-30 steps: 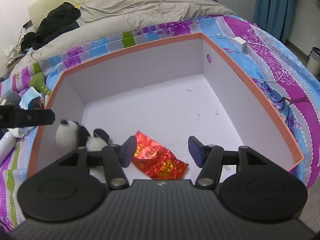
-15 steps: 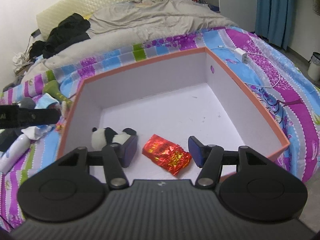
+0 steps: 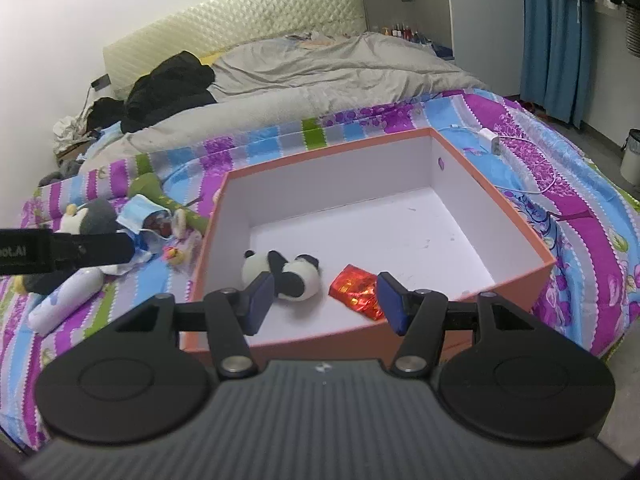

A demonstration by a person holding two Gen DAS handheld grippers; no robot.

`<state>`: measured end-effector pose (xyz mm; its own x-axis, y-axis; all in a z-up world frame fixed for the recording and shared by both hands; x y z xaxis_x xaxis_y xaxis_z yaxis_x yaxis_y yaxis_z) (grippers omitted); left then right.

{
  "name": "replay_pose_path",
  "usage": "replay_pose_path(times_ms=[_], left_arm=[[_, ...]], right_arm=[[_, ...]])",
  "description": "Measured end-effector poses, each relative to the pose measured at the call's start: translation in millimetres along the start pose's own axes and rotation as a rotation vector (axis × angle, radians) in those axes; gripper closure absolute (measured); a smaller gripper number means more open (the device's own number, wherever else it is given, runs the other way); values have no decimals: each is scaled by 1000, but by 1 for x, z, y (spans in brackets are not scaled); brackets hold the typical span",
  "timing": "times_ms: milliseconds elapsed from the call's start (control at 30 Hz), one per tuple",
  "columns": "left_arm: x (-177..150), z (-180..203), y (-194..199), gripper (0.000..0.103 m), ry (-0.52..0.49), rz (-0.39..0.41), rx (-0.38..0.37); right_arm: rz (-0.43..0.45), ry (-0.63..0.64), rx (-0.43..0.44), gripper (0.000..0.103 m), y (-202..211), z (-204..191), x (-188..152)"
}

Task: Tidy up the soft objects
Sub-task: 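Open both tools to drop the panda and red packet into the box, then withdraw both tools from the box back over the bed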

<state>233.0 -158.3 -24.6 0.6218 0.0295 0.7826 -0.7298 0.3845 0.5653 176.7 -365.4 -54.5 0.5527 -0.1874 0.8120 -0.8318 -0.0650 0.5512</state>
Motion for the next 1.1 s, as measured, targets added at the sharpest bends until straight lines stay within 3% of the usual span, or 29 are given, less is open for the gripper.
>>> replay_pose_path(times_ms=[400,800,1100], left_arm=[[-23,-7,80,47,-17,68,3],[-59,-26,132,47,23,77,19],[-90,-61,173,47,64,80,96]], right_arm=[[60,22,34,43,63,-29,-15],[69,67,100,43,102,-67,-42],[61,88,180,43,125,-104,-63]])
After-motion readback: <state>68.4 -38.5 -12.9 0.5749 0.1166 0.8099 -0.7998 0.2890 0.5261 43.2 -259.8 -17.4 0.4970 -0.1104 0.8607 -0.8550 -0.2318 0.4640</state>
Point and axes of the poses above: each gripper's, at about its wrist camera, not at the fingertips, and y roughly against the way its jaws point, z to its right, x to its top, the point moved 3 cm from there along -y, roughly the way its jaws point, and after that the axes turned 7 degrees about z, right-handed, at the moved point
